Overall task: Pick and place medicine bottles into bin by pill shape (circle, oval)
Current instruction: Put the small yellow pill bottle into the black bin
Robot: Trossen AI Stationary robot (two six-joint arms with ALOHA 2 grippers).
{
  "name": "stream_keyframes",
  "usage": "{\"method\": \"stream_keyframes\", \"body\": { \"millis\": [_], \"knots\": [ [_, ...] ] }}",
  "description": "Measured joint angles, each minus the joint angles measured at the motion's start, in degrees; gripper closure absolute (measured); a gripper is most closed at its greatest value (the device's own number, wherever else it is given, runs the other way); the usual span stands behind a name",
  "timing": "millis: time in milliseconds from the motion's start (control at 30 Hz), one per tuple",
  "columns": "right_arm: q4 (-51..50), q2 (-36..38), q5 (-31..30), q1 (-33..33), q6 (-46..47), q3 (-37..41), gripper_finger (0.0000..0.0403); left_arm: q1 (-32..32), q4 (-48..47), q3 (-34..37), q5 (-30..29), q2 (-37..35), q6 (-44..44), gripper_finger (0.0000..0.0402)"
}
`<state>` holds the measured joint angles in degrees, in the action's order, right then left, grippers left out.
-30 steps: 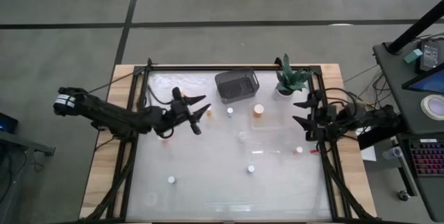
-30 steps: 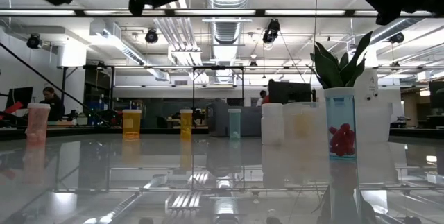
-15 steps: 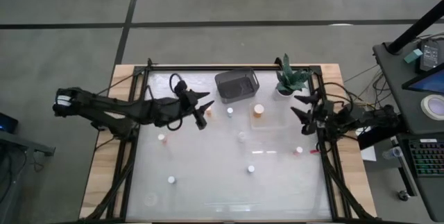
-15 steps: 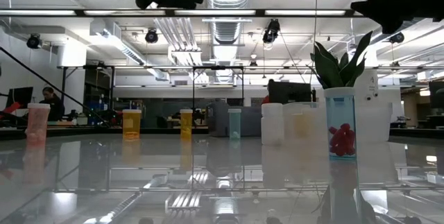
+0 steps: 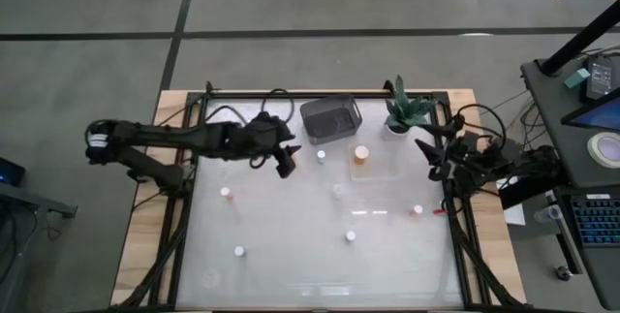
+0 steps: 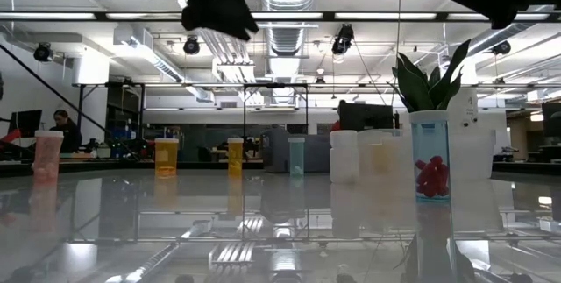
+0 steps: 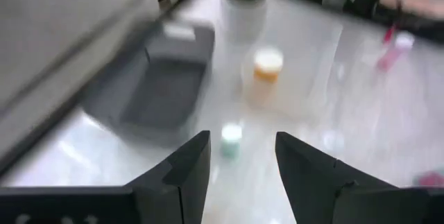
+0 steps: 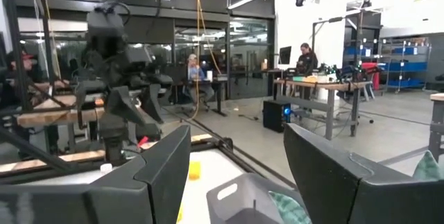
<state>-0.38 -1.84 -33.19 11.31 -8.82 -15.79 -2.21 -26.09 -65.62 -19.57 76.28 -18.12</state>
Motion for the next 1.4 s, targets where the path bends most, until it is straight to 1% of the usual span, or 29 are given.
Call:
{"method": "stream_keyframes", "body": {
  "millis": [133, 200, 367, 533, 667, 733, 900, 1033, 1200, 1333, 1400],
  "knots": [
    [0.1, -0.01, 0.0, 0.0, -0.26, 0.02, 0.0179, -2.48, -8.02, -3.96, 6.06, 5.18, -1.02, 0.0253],
    [0.11, -0.01, 0.02, 0.0, -0.44, 0.04, 0.0179, -3.96, -13.0, -6.53, 8.84, 7.96, 0.26, 0.0253],
    [0.11, -0.03, 0.0, 0.02, -0.99, 0.04, 0.0179, -7.02, -25.41, -12.61, 12.13, 15.0, 7.9, 0.0253],
    [0.06, -0.05, 0.02, 0.01, -1.2, 0.04, 0.0179, -9.47, -30.17, -15.44, 16.06, 19.41, 17.19, 0.0253],
    [-0.5, -0.05, 0.02, 0.02, -1.25, 0.04, 0.0179, -10.86, -30.52, -15.37, 16.7, 20.9, 21.47, 0.0251],
    [-0.79, -0.05, 0.02, 0.02, -1.25, 0.04, 0.0179, -11.26, -30.5, -14.95, 16.71, 20.93, 23.42, 0.0242],
    [-0.98, -0.05, 0.02, 0.02, -1.37, 0.04, 0.0179, -11.33, -30.0, -14.61, 16.09, 21.02, 26.02, 0.0198],
    [-0.99, -0.05, 0.02, 0.02, -1.61, 0.04, 0.0179, -11.33, -26.4, -13.57, 16.04, 21.02, 26.39, 0.0174],
    [-1.05, -0.05, 0.02, 0.02, -1.69, 0.04, 0.0179, -11.46, -21.92, -11.34, 15.66, 21.04, 26.64, 0.0172],
    [-1.05, -0.05, 0.02, 0.02, -1.7, 0.04, 0.0179, -11.85, -18.38, -8.85, 12.62, 21.06, 26.6, 0.0172],
    [-1.05, -0.05, 0.02, 0.02, -1.71, 0.04, 0.0179, -12.16, -17.05, -7.91, 12.35, 21.06, 26.61, 0.0172]
  ]
}}
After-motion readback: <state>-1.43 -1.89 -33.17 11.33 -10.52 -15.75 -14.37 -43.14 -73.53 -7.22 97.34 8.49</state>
